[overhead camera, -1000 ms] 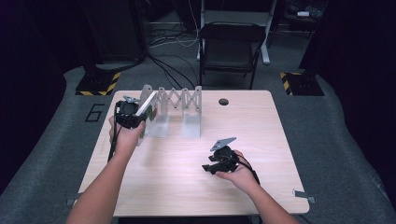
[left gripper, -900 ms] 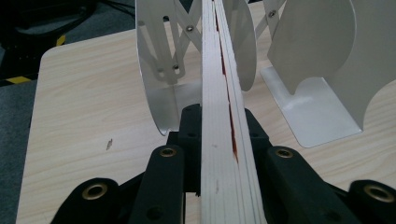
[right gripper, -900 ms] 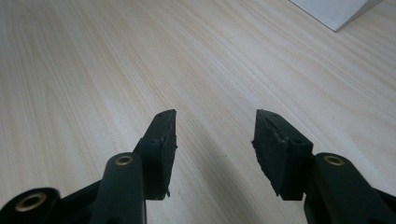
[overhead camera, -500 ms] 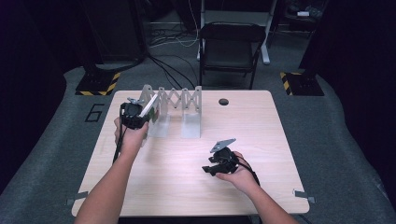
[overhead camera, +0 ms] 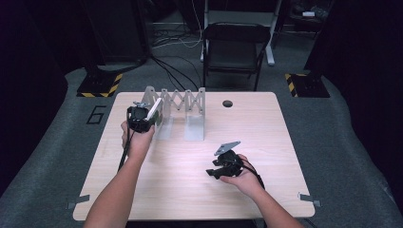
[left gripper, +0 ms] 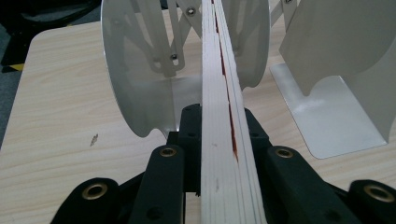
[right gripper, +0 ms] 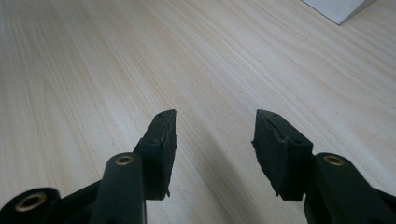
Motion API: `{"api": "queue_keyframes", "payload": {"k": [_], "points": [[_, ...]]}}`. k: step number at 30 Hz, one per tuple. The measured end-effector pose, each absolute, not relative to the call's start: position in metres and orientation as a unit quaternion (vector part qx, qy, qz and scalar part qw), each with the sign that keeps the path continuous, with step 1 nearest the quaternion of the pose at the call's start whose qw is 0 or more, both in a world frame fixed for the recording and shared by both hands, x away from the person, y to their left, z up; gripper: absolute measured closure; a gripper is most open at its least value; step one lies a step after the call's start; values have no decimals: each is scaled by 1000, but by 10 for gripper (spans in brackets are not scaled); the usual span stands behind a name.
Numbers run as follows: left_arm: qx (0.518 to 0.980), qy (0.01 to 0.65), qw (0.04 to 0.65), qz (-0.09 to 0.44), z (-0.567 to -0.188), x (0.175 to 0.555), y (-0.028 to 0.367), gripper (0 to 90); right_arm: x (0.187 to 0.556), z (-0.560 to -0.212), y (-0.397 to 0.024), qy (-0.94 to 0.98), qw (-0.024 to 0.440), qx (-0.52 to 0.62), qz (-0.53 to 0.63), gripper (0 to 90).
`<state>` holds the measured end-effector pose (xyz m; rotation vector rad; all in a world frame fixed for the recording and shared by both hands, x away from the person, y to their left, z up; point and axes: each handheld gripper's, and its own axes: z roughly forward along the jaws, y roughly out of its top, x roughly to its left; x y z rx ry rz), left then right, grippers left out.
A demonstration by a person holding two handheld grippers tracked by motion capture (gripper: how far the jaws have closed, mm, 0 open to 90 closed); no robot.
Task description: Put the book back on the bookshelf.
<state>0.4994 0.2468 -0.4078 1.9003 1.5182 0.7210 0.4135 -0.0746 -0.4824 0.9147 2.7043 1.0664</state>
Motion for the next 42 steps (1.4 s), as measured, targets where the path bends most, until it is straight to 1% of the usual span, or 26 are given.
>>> {"api": "queue_keyframes", "payload": {"k": [1,7,13,22,36,42], "points": [[714,573,298,272,-409,500,246,758,415,-483,-75,888,53,293,350,494],[710,577,294,277,-416,503,243,758,415,-483,-75,889,51,291,349,493],[691,592,305,282,-423,505,246,758,414,-483,-76,887,51,297,351,494],[690,593,296,290,-428,510,242,756,414,-483,-77,886,51,296,353,494],[700,600,274,272,-435,517,242,753,415,-483,-79,887,48,297,351,494],[696,604,279,270,-435,520,244,752,415,-484,-79,888,50,294,351,494]]}}
